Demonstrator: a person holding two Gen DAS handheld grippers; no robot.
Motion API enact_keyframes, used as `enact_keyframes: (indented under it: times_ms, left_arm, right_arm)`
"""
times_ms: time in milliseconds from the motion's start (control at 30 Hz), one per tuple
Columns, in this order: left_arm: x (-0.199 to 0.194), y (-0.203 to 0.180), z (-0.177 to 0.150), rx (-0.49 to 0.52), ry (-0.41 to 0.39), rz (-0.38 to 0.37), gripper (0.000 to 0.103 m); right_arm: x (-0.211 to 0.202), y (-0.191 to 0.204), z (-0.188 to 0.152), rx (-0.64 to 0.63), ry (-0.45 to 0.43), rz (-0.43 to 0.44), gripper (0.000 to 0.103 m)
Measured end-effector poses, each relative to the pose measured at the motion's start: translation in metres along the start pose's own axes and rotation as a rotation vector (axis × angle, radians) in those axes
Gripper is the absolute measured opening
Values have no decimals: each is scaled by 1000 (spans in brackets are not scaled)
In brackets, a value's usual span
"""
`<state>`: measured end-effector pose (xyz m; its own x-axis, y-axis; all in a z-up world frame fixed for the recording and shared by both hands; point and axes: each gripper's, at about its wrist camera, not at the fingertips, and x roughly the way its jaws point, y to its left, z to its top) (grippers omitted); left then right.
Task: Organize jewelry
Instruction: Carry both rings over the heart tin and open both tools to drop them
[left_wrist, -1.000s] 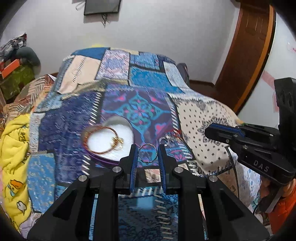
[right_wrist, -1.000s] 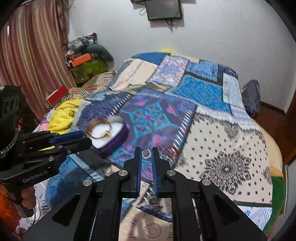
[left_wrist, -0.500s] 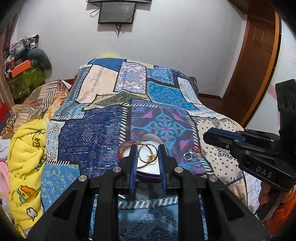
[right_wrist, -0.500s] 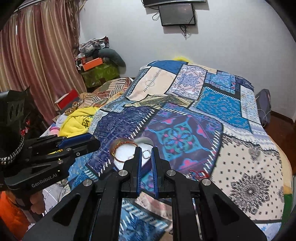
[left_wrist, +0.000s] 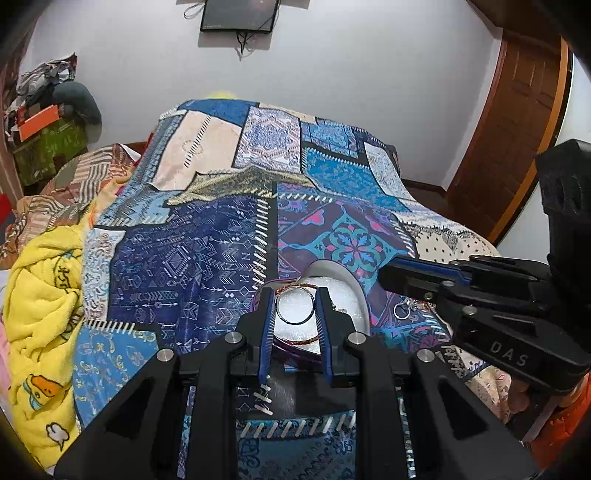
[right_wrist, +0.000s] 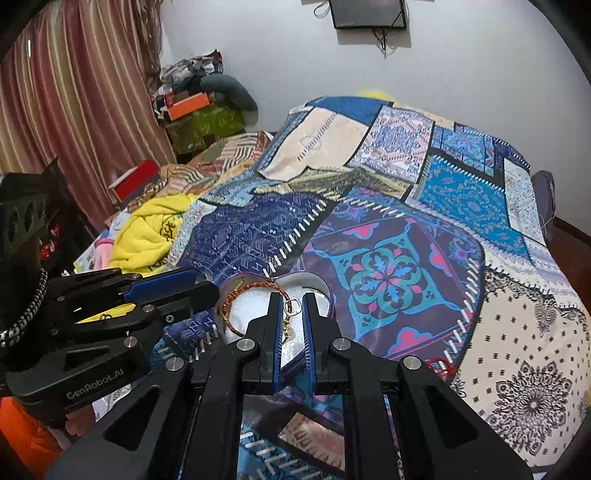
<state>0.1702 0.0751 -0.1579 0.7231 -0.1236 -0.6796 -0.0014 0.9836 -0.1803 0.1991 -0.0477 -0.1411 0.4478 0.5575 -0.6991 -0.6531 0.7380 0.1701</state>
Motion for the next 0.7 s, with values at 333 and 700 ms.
enact_keyframes:
  times_ms: [333, 700]
  left_arm:
    - [29, 3, -1, 23, 46, -14, 21]
    - [36, 7, 2, 26, 49, -13, 21]
  right_arm:
    - [23, -4, 2, -2, 41, 5, 9]
    - [33, -2, 2, -46, 62, -15, 9]
